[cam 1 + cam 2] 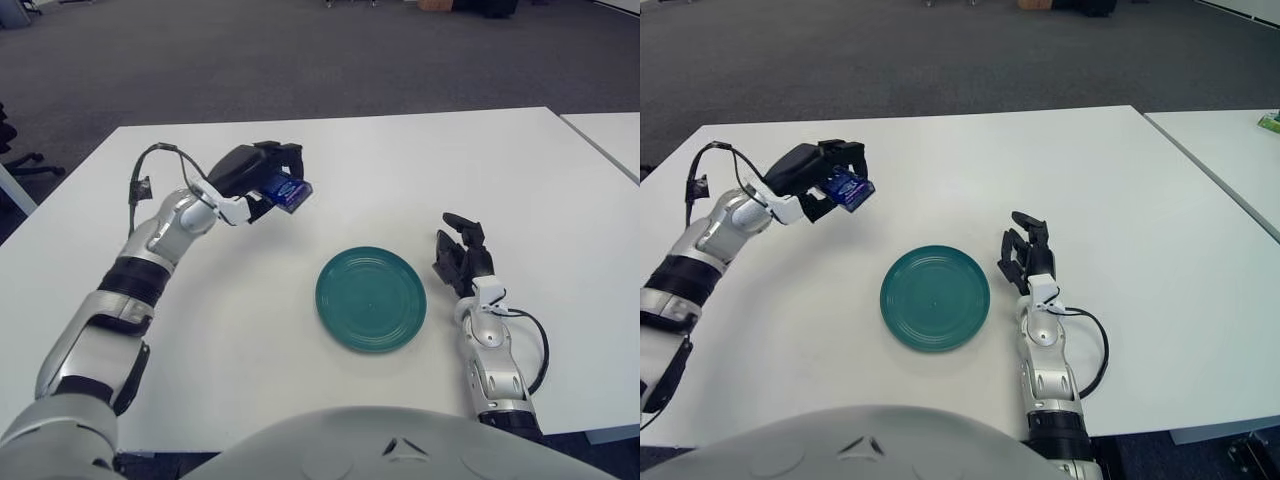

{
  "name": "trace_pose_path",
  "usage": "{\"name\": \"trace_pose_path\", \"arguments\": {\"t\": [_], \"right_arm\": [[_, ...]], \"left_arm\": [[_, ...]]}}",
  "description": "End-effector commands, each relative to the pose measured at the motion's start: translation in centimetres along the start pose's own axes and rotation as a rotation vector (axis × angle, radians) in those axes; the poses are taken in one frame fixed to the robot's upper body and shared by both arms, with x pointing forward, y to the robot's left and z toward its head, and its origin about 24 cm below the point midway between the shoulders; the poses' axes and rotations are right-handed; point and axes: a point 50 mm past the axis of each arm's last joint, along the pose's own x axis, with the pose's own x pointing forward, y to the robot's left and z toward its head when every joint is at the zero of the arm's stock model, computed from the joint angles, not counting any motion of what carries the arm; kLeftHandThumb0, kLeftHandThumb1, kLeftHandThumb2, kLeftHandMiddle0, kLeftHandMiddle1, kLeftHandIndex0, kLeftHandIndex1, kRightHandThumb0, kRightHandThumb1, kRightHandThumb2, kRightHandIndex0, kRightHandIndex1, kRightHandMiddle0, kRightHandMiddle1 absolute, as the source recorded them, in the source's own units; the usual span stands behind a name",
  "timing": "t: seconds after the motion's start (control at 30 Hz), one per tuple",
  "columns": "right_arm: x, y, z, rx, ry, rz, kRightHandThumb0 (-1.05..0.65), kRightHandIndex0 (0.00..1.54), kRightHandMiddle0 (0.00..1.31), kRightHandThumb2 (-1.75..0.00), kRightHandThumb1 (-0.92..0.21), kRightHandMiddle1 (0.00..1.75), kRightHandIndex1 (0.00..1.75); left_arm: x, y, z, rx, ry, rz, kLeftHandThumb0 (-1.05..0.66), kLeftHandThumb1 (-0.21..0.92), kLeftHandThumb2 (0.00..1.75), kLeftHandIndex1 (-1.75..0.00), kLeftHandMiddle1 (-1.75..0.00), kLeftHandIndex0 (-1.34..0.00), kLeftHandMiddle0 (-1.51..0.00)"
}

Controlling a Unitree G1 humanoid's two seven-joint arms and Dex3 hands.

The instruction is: Put the gum into the plate.

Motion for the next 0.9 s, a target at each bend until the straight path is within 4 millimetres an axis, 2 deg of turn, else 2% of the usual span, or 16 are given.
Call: {"name": "trace_pose_path", "arguments": {"t": [0.0,0.4,0.53,0.87], "right_arm": [[-1.5,0.0,-3.5,-0.029,0.201,0.0,-0.56,0.49,0.0,-0.72,-0.92,0.87,0.02],[-1.7,0.2,-3.5,-0.026,0.207,0.006,-0.58,0.48,0.0,-0.73,-0.92,0.86,0.02],[-1.8,0.2,-3.7,-0.025,0.211,0.009,-0.59,0.47,0.0,-0.74,-0.92,0.86,0.02],[-2.1,0.5,-4.1,-0.015,0.217,0.009,-0.6,0.46,0.0,-0.79,-0.92,0.83,0.01]], "left_arm": [[-0.5,-2.1,1.6,-0.014,-0.044,-0.037,0.0,0.06,1.62,-1.73,-1.75,-0.61,-0.78],[-0.7,-3.9,5.3,-0.009,-0.206,-0.092,0.0,0.08,1.59,-1.72,-1.75,-0.6,-0.76],[-0.3,-5.4,7.3,-0.01,-0.271,-0.143,0.0,0.08,1.58,-1.71,-1.75,-0.6,-0.76],[1.3,-6.7,9.5,0.077,-0.409,-0.24,0.0,0.05,1.63,-1.74,-1.74,-0.6,-0.79]]}}
